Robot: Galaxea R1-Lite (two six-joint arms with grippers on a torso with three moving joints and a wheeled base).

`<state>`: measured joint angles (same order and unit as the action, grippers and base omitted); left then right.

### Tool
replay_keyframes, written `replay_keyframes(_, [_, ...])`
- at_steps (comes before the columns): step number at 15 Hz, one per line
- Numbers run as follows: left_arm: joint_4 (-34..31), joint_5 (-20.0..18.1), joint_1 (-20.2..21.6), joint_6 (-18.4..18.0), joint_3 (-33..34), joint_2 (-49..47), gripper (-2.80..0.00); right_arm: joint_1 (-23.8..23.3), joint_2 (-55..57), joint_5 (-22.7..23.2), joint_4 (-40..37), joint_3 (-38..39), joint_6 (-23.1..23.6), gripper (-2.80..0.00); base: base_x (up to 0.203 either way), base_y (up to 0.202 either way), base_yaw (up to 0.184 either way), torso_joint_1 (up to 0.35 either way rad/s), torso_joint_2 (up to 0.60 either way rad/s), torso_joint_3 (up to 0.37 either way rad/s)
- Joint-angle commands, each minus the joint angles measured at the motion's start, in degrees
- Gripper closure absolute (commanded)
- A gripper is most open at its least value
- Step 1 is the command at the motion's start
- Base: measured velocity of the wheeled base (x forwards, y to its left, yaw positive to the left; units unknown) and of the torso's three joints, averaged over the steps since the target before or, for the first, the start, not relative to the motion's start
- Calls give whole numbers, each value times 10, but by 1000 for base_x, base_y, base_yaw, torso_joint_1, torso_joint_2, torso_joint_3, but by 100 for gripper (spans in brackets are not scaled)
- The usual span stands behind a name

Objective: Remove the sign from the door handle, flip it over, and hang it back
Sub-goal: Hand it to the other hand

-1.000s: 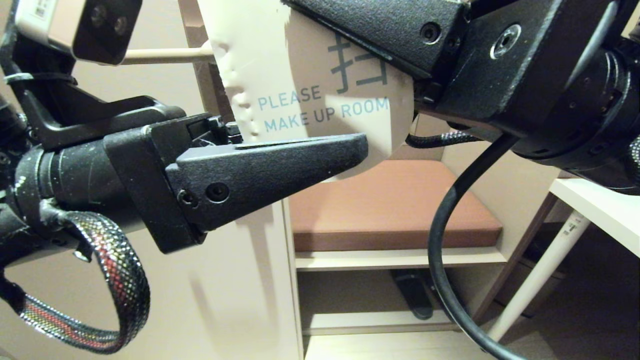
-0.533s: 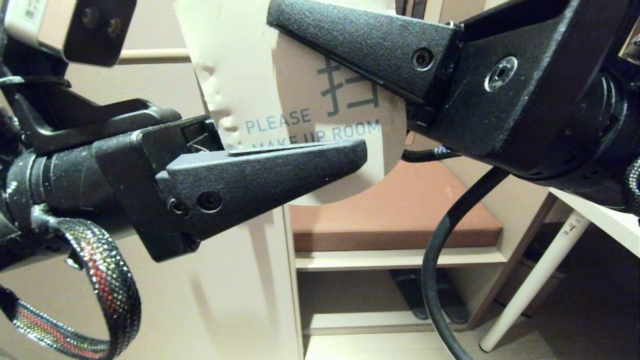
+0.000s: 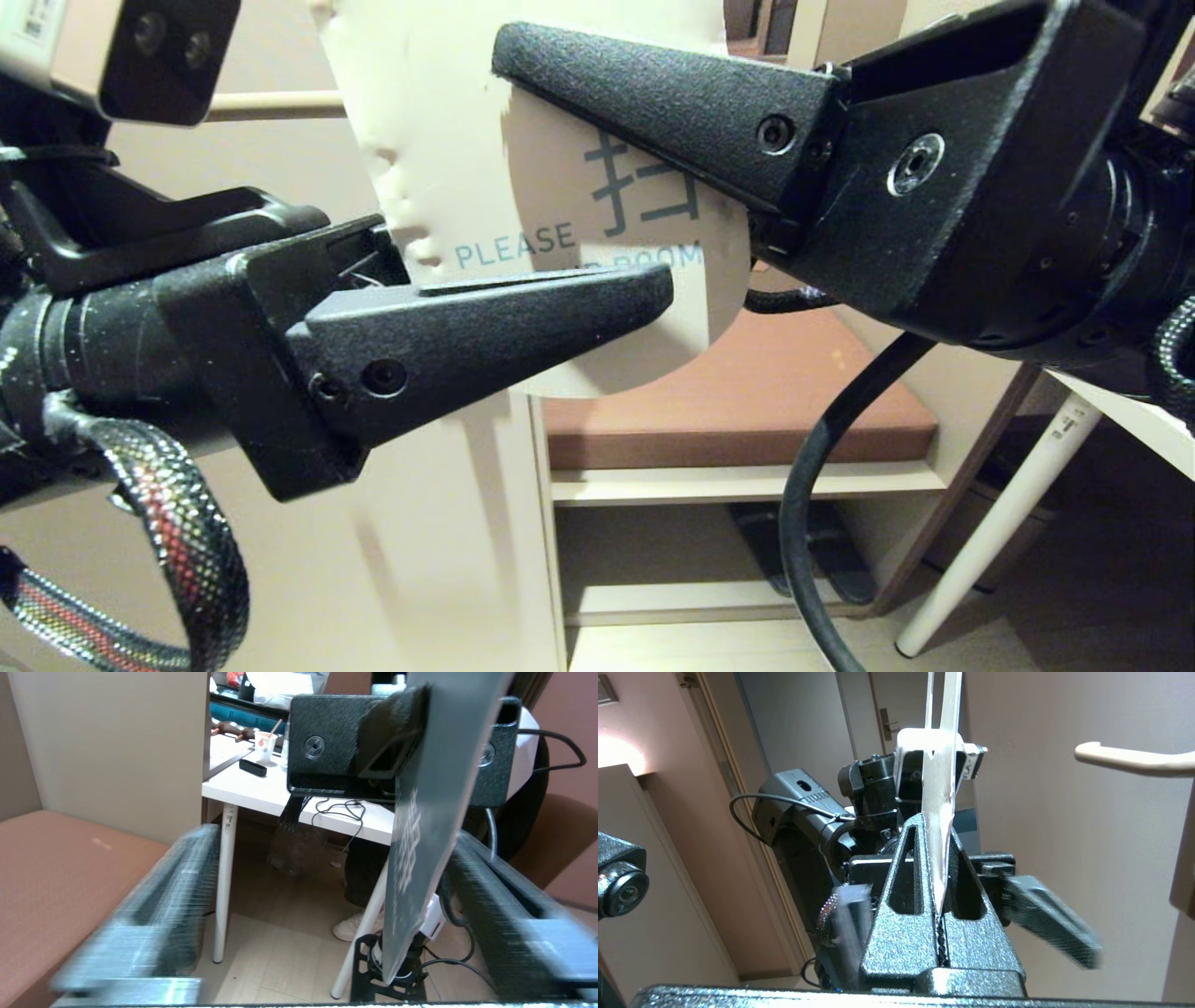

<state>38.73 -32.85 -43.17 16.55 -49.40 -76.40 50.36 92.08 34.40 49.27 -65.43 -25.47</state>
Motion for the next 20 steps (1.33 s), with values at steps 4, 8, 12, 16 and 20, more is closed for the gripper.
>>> replay_keyframes(4, [3,-2,0,1,0,1,0,2,-1,2,3,5,0,0,0,0,0,0,0,0])
replay_keyframes(8, [3,-2,0,1,1,1,0,2,-1,2,3,5,0,0,0,0,0,0,0,0])
replay_keyframes(12, [3,-2,-2,1,4,2,0,2,-1,2,3,5,1,0,0,0,0,0,0,0])
replay_keyframes(16, [3,-2,-7,-1,12,4,0,2,-1,2,3,6,2,0,0,0,0,0,0,0])
replay_keyframes(20, [3,-2,-13,0,18,12,0,3,-1,3,3,9,3,0,0,0,0,0,0,0])
